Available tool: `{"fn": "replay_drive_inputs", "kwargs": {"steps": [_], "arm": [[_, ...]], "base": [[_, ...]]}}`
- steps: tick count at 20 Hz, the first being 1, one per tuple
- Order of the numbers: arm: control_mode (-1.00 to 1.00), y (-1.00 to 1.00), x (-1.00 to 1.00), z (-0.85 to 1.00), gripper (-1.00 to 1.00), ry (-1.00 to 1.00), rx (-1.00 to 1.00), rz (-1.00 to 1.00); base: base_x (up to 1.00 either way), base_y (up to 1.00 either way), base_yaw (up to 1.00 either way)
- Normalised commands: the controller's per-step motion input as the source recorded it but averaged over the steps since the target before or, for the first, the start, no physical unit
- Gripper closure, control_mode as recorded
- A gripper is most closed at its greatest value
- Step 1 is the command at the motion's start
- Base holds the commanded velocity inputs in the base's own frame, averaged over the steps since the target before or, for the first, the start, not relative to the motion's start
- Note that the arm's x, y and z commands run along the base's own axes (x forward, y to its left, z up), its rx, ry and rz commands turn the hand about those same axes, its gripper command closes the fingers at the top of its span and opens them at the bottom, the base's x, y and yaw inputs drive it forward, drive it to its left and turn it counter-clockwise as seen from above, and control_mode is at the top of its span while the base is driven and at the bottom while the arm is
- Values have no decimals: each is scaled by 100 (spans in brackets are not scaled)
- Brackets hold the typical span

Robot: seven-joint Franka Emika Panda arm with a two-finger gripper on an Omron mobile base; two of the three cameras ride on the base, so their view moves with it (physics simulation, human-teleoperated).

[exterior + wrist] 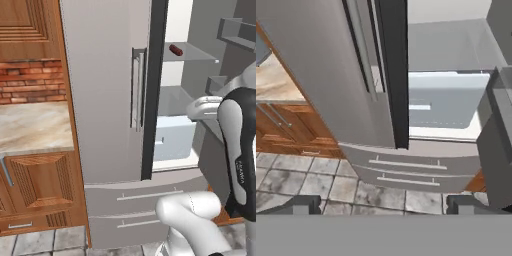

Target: Move the hot dog bun to the plate on the dining table and place the condiment next to that plate. Then navigate to the fridge and take the sausage and place it on the plate as well.

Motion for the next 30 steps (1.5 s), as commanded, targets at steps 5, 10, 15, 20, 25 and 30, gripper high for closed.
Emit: {"fn": "replay_drive_inputs", "kwargs": {"steps": [5, 10, 15, 20, 25, 30], "arm": [[100, 22, 13, -11, -100, -2, -8, 1], [100, 0, 0, 0, -100, 0, 0, 0], [100, 0, 0, 0, -100, 0, 0, 0], [100, 0, 0, 0, -100, 0, 0, 0], [100, 0, 0, 0, -100, 0, 0, 0], [100, 0, 0, 0, -100, 0, 0, 0]], "base": [[6, 0, 0], [52, -8, -1], [47, -40, -1], [20, -35, -19], [24, -12, -33], [55, 0, -30]]}}
